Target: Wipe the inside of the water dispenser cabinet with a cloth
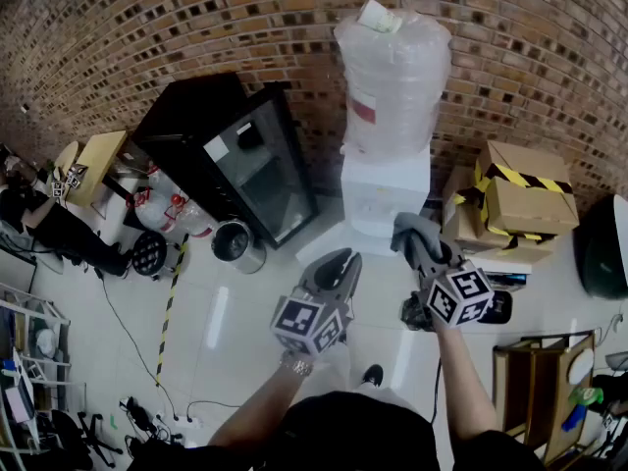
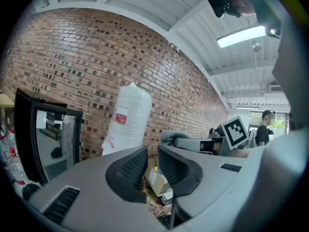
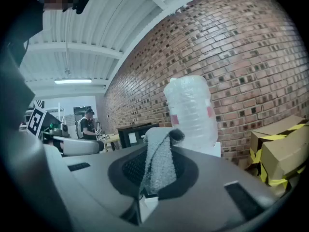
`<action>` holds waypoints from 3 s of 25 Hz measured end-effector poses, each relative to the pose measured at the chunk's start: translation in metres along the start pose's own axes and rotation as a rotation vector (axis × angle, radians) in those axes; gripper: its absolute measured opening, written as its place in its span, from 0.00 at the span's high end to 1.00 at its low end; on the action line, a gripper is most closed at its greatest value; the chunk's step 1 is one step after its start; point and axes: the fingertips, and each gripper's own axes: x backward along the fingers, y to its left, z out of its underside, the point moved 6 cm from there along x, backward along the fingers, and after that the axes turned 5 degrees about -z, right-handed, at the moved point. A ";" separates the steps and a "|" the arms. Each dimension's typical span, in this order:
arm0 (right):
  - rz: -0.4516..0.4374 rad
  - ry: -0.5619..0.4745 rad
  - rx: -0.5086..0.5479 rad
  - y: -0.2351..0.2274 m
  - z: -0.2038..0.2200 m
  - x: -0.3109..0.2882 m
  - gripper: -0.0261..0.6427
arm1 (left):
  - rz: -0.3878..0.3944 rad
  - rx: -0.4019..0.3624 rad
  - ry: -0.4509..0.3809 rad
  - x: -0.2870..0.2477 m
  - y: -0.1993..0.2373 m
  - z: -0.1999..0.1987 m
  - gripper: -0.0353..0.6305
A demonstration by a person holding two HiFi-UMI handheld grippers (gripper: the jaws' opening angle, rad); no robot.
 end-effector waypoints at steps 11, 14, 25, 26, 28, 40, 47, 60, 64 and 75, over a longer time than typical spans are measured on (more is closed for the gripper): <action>0.029 0.046 0.052 -0.003 0.018 -0.062 0.93 | -0.011 -0.076 0.025 -0.055 0.055 0.023 0.86; 0.062 0.106 0.045 -0.030 0.052 -0.080 0.93 | -0.049 -0.095 0.065 -0.078 0.068 0.054 0.89; 0.091 0.315 -0.078 -0.140 0.264 -0.142 0.93 | -0.184 -0.026 0.246 -0.168 0.110 0.256 0.91; 0.085 0.328 -0.077 -0.145 0.285 -0.147 0.93 | -0.182 -0.025 0.252 -0.173 0.115 0.276 0.91; 0.073 0.344 -0.068 -0.154 0.328 -0.158 0.93 | -0.171 -0.038 0.269 -0.182 0.127 0.316 0.91; -0.060 0.404 0.090 -0.248 0.632 -0.268 0.93 | -0.091 -0.175 0.294 -0.230 0.226 0.566 0.91; 0.025 0.229 0.081 -0.304 0.693 -0.342 0.93 | -0.132 -0.129 0.291 -0.262 0.276 0.667 0.91; 0.032 0.070 0.107 -0.308 0.655 -0.417 0.93 | -0.126 -0.174 0.221 -0.264 0.276 0.663 0.91; 0.011 0.060 0.123 -0.306 0.653 -0.435 0.93 | -0.136 -0.164 0.214 -0.257 0.281 0.660 0.91; -0.072 0.328 0.092 -0.300 0.746 -0.448 0.93 | -0.109 -0.150 0.209 -0.251 0.279 0.658 0.91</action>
